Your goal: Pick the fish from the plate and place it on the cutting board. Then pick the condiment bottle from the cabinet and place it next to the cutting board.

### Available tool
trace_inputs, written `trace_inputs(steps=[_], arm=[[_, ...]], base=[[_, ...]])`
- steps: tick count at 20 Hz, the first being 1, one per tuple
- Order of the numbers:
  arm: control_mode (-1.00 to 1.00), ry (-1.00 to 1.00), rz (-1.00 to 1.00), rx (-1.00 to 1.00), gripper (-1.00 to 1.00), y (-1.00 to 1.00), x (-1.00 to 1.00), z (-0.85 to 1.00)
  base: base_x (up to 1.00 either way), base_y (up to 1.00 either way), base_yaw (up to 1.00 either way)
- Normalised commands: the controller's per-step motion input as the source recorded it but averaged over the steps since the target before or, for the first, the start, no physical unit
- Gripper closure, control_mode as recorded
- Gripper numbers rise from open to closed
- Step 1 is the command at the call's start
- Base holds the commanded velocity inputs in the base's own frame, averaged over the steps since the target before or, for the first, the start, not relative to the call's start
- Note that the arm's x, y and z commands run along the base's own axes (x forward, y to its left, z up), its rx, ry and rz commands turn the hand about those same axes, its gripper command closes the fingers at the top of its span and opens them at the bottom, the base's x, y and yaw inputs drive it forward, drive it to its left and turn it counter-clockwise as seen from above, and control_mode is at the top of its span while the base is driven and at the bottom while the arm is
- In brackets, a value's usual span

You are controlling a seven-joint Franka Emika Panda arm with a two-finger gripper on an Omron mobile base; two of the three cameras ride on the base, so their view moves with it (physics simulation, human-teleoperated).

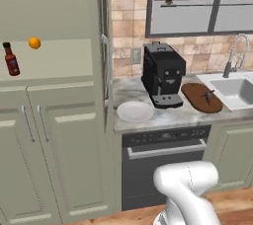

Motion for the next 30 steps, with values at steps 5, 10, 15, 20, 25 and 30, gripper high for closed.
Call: trace_inputs(steps=[5,10,15,20,25,30], arm=[[1.00,0.00,0.00,0.00,-1.00,0.00,0.00,0.00],[1.00,0.00,0.00,0.00,-1.00,0.00,0.00,0.00],[1.00,0.00,0.00,0.00,-1.00,0.00,0.00,0.00],[1.00,0.00,0.00,0.00,-1.00,0.00,0.00,0.00],[1.00,0.00,0.00,0.00,-1.00,0.00,0.00,0.00],[1.00,0.00,0.00,0.00,-1.00,0.00,0.00,0.00]], base=[[-0.50,0.01,0.00],[-0.25,0.19,0.00],[-0.15,0.45,0.00],[-0.09,0.60,-0.01],[-0.17,0.52,-0.01],[-0.18,0.42,-0.01]])
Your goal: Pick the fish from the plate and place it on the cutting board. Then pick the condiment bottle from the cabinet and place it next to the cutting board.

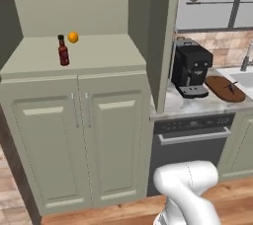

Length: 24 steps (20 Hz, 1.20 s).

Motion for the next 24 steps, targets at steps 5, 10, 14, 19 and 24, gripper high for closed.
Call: trace_inputs(steps=[5,10,14,19,24], arm=[[1.00,0.00,0.00,0.00,-1.00,0.00,0.00,0.00],[1.00,0.00,0.00,0.00,-1.00,0.00,0.00,0.00],[1.00,0.00,0.00,0.00,-1.00,0.00,0.00,0.00],[1.00,0.00,0.00,0.00,-1.00,0.00,0.00,0.00],[1.00,0.00,0.00,0.00,-1.00,0.00,0.00,0.00]], base=[[-0.20,0.44,-0.01],[-0.22,0.52,-0.01],[-0.21,0.53,-0.02],[-0.20,0.54,-0.02],[-0.18,0.56,-0.02]])
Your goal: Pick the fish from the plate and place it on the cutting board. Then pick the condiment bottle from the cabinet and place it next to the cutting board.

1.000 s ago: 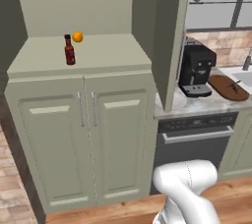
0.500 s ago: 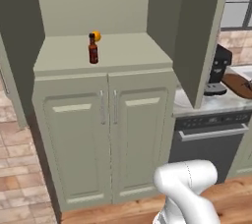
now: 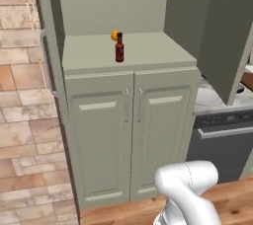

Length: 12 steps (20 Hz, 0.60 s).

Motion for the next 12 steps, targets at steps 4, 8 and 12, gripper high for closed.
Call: trace_inputs(steps=[4,8,12], arm=[[1.00,0.00,0.00,0.00,-1.00,0.00,0.00,0.00],[1.00,0.00,0.00,0.00,-1.00,0.00,0.00,0.00],[1.00,0.00,0.00,0.00,-1.00,0.00,0.00,0.00]], base=[[-0.17,0.56,-0.02],[-0.15,0.54,-0.02],[-0.14,0.53,-0.02]])
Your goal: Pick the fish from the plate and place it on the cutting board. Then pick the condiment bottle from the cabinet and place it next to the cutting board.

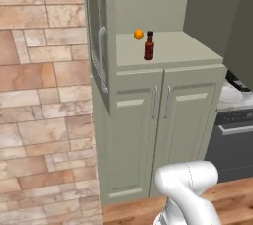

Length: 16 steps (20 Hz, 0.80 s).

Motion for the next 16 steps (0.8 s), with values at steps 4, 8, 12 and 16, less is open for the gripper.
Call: trace_inputs(steps=[4,8,12,16], arm=[[1.00,0.00,0.00,0.00,-1.00,0.00,0.00,0.00],[1.00,0.00,0.00,0.00,-1.00,0.00,0.00,0.00],[1.00,0.00,0.00,0.00,-1.00,0.00,0.00,0.00],[1.00,0.00,0.00,0.00,-1.00,0.00,0.00,0.00]], base=[[-0.03,0.38,-0.01],[0.17,0.05,0.00],[0.33,0.00,0.00],[0.46,0.00,0.00]])
